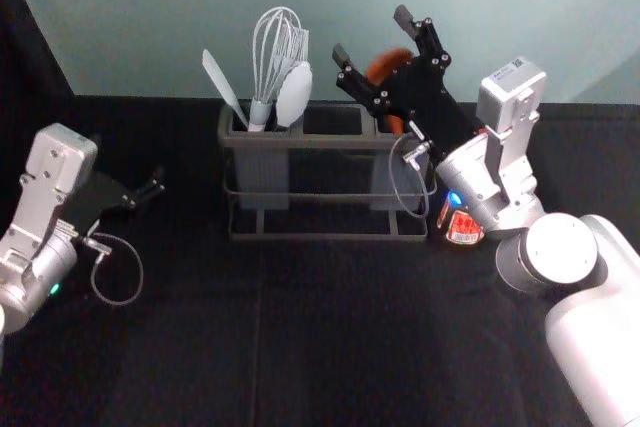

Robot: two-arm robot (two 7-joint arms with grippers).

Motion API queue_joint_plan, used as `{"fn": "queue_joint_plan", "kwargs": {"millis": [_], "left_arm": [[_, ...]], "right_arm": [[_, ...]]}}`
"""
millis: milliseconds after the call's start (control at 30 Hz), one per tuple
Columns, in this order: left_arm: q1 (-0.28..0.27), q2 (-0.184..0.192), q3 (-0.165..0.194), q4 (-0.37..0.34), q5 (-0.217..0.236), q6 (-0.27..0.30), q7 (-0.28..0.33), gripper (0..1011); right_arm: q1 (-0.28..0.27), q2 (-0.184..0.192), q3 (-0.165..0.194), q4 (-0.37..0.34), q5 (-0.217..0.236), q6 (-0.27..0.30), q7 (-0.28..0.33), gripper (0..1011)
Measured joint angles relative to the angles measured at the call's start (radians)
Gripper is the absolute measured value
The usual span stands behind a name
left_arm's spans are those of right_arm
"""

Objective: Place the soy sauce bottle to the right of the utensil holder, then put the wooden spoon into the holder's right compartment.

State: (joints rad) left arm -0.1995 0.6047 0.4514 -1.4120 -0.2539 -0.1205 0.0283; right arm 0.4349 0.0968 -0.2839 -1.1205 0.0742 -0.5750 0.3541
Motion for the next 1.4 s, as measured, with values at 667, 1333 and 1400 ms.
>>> {"fn": "queue_joint_plan", "kwargs": {"millis": [667, 1333, 1400], "left_arm": [[0.0, 0.0, 0.0, 0.0, 0.0, 0.0, 0.0, 1011], [0.0, 0.0, 0.0, 0.0, 0.0, 0.0, 0.0, 1011], [0.0, 0.0, 0.0, 0.0, 0.0, 0.0, 0.0, 1011]], "right_arm": [[-0.08, 0.057, 0.06, -0.156, 0.032, 0.035, -0.012, 1004], [-0.123, 0.125, 0.211, -0.179, -0.048, 0.109, -0.138, 1004], [-0.133, 0.127, 0.222, -0.18, -0.088, 0.157, -0.172, 1004]]}}
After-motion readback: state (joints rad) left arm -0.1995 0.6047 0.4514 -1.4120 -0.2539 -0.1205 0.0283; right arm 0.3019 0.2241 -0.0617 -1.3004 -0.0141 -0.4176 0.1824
